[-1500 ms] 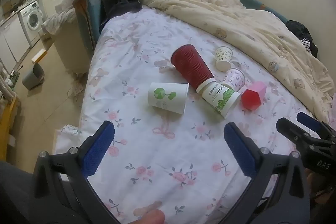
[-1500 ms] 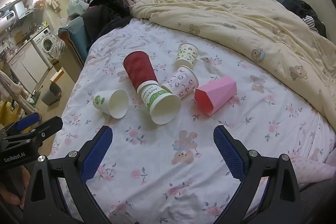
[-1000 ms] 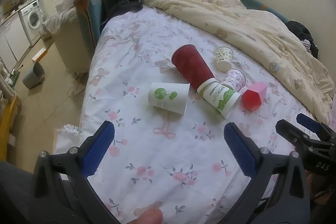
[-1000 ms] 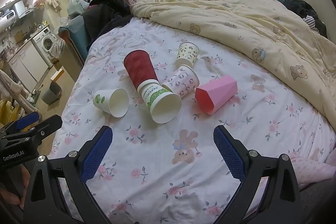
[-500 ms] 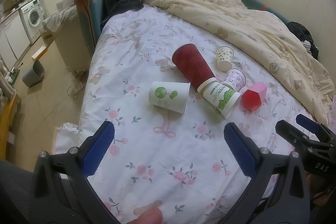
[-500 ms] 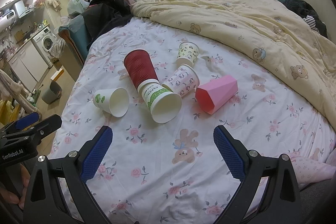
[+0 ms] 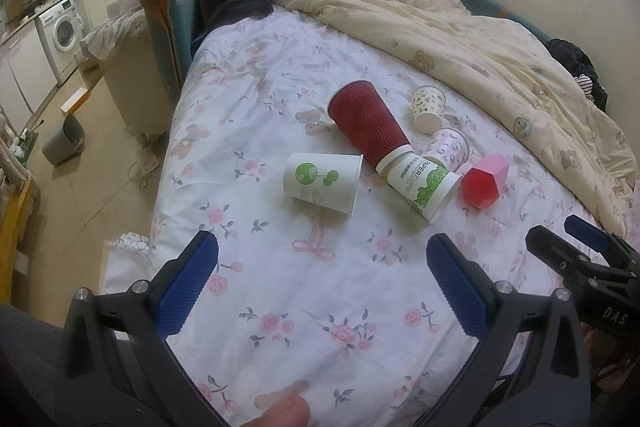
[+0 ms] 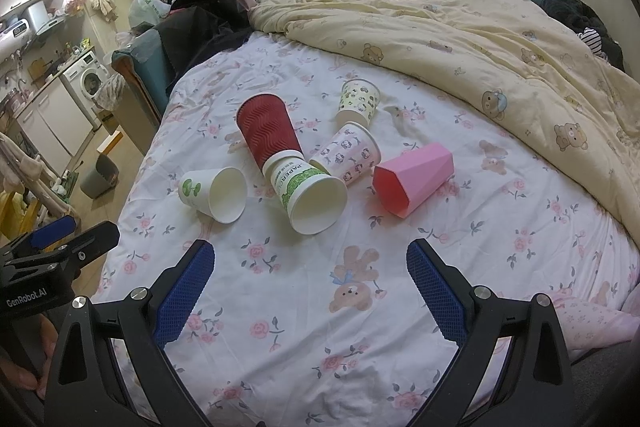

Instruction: Flip cup upside down

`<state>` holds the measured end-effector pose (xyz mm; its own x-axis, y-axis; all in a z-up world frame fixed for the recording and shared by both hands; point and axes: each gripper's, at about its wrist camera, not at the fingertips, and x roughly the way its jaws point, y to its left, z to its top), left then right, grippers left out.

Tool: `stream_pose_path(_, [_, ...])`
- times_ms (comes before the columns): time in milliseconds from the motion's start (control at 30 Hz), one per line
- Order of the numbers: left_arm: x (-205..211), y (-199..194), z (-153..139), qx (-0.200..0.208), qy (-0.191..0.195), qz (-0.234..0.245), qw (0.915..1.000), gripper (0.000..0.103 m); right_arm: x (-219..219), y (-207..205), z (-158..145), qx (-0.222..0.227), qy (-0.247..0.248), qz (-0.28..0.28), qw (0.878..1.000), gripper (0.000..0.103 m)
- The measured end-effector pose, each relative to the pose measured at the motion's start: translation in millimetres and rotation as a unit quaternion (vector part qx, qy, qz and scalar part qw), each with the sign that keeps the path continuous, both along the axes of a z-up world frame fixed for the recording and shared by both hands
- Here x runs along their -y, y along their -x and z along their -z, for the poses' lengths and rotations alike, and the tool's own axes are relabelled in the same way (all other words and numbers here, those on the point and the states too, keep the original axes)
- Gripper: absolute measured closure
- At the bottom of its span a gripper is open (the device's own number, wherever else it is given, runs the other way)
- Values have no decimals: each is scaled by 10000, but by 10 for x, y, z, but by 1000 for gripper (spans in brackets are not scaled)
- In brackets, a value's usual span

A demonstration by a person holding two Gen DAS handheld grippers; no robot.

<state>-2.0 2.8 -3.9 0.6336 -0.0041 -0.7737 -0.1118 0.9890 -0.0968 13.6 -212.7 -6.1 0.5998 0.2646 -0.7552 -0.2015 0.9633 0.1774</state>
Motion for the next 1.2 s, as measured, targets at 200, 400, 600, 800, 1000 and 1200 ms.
stream_pose_path(200, [-8,11,8,-2,2,-6,10000,0,-24,18,-3,6,13,-7,10000,4])
stream_pose_path(400, [-8,10,7,-8,5,-7,10000,0,-13,11,-5,-1,11,-9,10000,4])
stream_pose_path(600, [-9,21,18,0,26,14,10000,0,-6,7,-4,-1,8,-5,10000,4])
stream_pose_path(800, [-5,19,18,-10,26,10,10000,0,-4,7,-3,-3,10,-8,10000,4])
stream_pose_path(1000, [-1,20,19,-8,21,8,10000,0,-4,7,-2,-6,9,-10,10000,4])
stream_pose_path(1200, [-4,18,18,-16,25,10,10000,0,-7,7,0,-9,6,-9,10000,4])
